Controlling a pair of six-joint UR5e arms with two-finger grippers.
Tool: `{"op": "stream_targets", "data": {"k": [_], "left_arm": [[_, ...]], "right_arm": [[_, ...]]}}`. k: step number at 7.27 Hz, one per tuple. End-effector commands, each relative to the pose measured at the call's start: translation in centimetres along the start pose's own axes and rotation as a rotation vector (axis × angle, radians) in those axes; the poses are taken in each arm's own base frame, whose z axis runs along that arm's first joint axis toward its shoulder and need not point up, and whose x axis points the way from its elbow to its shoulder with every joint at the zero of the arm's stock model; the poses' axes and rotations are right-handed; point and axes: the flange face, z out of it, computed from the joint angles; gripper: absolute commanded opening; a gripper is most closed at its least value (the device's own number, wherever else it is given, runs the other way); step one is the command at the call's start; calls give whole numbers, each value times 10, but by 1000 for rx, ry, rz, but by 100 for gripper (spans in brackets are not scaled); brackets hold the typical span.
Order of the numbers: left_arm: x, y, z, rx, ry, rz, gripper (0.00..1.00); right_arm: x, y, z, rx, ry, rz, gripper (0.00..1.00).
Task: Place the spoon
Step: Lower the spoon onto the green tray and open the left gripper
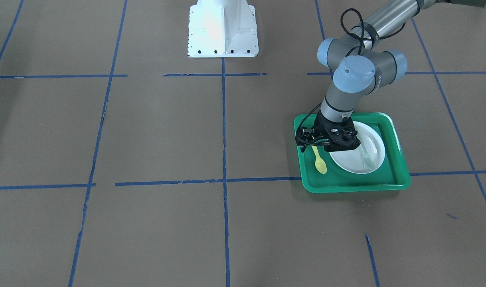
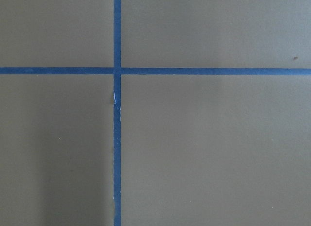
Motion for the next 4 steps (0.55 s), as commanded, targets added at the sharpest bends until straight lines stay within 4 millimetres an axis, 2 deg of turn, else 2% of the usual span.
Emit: {"op": "stream_targets", "data": {"k": [1, 2, 3, 4], "left_arm": [[-11, -24, -51, 48, 0, -36, 99], [-51, -23, -65, 67, -21, -57, 100], [-100, -37, -79, 76, -59, 16, 100], [-170, -46, -87, 21, -86, 102, 100]], "right_arm": [[0, 0, 0, -1, 0, 1, 100], [0, 0, 0, 0, 1, 0, 100], [0, 0, 0, 0, 0, 0, 100], [0, -1, -1, 1, 0, -1, 100]]}}
